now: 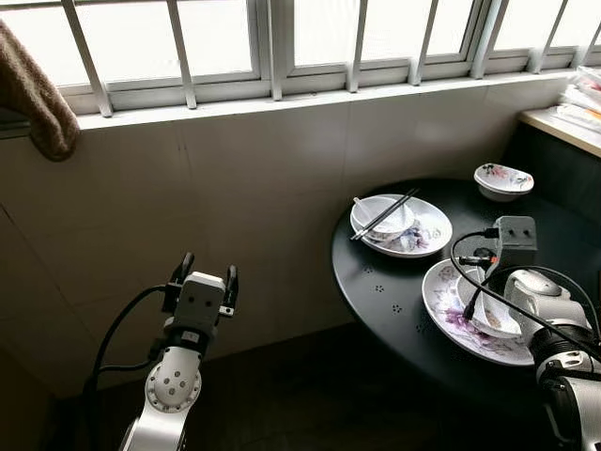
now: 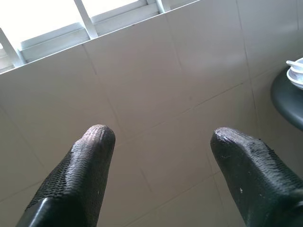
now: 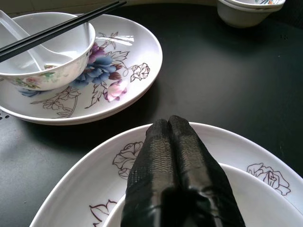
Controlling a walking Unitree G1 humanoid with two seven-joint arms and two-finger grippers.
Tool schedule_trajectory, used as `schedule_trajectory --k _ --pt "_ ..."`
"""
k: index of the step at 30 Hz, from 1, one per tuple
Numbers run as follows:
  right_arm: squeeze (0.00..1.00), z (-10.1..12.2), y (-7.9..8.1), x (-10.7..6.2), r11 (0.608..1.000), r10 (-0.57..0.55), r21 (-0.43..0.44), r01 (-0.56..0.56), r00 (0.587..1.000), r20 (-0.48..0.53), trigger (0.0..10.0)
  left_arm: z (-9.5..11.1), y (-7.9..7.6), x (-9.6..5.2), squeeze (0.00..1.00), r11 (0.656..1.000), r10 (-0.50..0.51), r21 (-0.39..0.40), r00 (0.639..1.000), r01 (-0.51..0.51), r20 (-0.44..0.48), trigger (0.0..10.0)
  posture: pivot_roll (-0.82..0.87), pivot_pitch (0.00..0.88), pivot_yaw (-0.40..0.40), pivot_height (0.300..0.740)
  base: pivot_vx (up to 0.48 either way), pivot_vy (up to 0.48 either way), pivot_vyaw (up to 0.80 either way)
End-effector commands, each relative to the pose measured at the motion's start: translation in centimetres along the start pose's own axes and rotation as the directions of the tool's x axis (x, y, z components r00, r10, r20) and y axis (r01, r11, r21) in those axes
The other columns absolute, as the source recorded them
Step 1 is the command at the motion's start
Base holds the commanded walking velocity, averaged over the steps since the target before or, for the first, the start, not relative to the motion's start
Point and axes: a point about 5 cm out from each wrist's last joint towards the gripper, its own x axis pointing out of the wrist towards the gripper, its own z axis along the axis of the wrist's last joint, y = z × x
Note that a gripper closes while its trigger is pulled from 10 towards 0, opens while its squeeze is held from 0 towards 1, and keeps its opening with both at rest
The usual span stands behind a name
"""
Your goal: Kitchen organization
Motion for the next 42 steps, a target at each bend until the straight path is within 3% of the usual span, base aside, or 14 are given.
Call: schedule_trajectory --k 1,3,4,6,7,17,29,34,35,36,37,38,39,42 --pt "0.0 -0.1 0.1 0.0 1.0 -0.01 -0.003 0.01 1.0 0.008 0.0 -0.2 0.1 0.0 0.0 1.0 0.003 0.012 1.0 -0.003 -0.004 10.0 -0.04 0.0 0.004 0.74 0.0 0.0 0.0" --pt "0.0 -0.5 0.1 0.0 0.999 -0.025 -0.028 0.025 1.0 -0.012 0.0 -0.2 0.1 0.0 0.0 1.0 0.002 0.012 1.0 -0.002 -0.005 10.0 -0.04 0.0 0.004 0.74 0.0 0.0 0.0" --pt "0.04 -0.4 0.0 -0.1 0.999 -0.032 -0.023 0.032 0.999 -0.003 10.0 -0.2 0.1 0.0 0.0 1.0 0.001 0.012 1.0 -0.001 -0.005 10.0 -0.04 0.0 0.004 0.74 0.0 0.0 0.0" --pt "0.04 -0.4 -0.1 -0.1 0.999 -0.036 -0.018 0.036 0.999 0.007 10.0 -0.2 0.1 0.0 0.0 1.0 0.001 0.012 1.0 -0.001 -0.005 10.0 -0.04 0.0 0.004 0.74 0.0 0.0 0.0" --pt "1.0 -0.1 -0.3 -0.2 0.999 -0.033 -0.021 0.034 0.999 0.025 10.0 -0.2 0.1 0.0 0.0 1.0 0.001 0.013 1.0 -0.001 -0.005 10.0 -0.04 0.0 0.005 0.74 0.0 0.0 0.0" --pt "1.0 -0.9 0.6 -0.2 0.993 0.089 -0.071 -0.091 0.995 -0.037 10.0 -0.2 0.0 0.0 0.0 1.0 -0.001 0.013 1.0 0.001 -0.005 10.0 -0.05 0.0 0.003 0.74 0.0 0.0 0.0" --pt "1.0 -2.7 -1.2 -0.8 0.985 0.031 -0.161 -0.058 0.986 -0.166 10.0 -0.3 0.1 -0.1 0.0 1.0 0.002 0.02 1.0 -0.001 -0.011 10.0 -0.05 0.0 0.003 0.74 0.0 0.0 0.0" --pt "1.0 -4.0 -1.1 -0.9 0.989 0.032 -0.136 -0.066 0.971 -0.237 10.0 -0.3 -0.1 0.0 0.0 1.0 -0.003 0.019 1.0 0.003 -0.008 10.0 -0.05 0.0 0.003 0.74 0.0 0.0 0.0" --pt "0.42 -3.9 -1.4 -0.9 0.992 0.0 -0.123 -0.028 0.974 -0.225 10.0 -0.2 0.0 0.0 0.0 1.0 -0.002 0.021 1.0 0.002 -0.006 10.0 -0.04 0.0 0.002 0.74 0.0 0.0 0.0" --pt "0.33 -3.5 -1.5 -0.8 0.995 -0.012 -0.103 -0.009 0.979 -0.202 10.0 -0.2 0.1 0.1 0.0 1.0 0.0 0.022 1.0 0.0 -0.006 10.0 -0.04 0.0 0.003 0.74 0.0 0.0 0.0" --pt "0.33 -3.2 -1.6 -0.8 0.996 -0.017 -0.088 0.001 0.982 -0.186 10.0 -0.2 0.2 0.1 0.0 1.0 0.001 0.023 1.0 -0.001 -0.006 10.0 -0.04 0.0 0.003 0.74 0.0 0.0 0.0" --pt "0.13 -2.7 -1.6 -0.7 0.998 -0.019 -0.06 0.01 0.988 -0.155 10.0 -0.3 0.2 0.1 0.0 1.0 0.002 0.024 1.0 -0.002 -0.007 10.0 -0.04 0.0 0.003 0.74 0.0 0.0 0.0" --pt "0.0 -1.6 -1.4 -0.6 1.0 -0.013 -0.019 0.011 0.996 -0.093 10.0 -0.3 0.3 0.0 0.0 1.0 0.004 0.027 1.0 -0.004 -0.008 10.0 -0.05 0.0 0.006 0.74 0.0 0.0 0.0" --pt "0.0 -0.8 -1.1 -0.5 1.0 -0.008 0.002 0.008 0.999 -0.042 10.0 -0.4 0.3 0.0 0.0 1.0 0.003 0.03 1.0 -0.003 -0.009 10.0 -0.05 0.0 0.007 0.74 0.0 0.0 0.0"
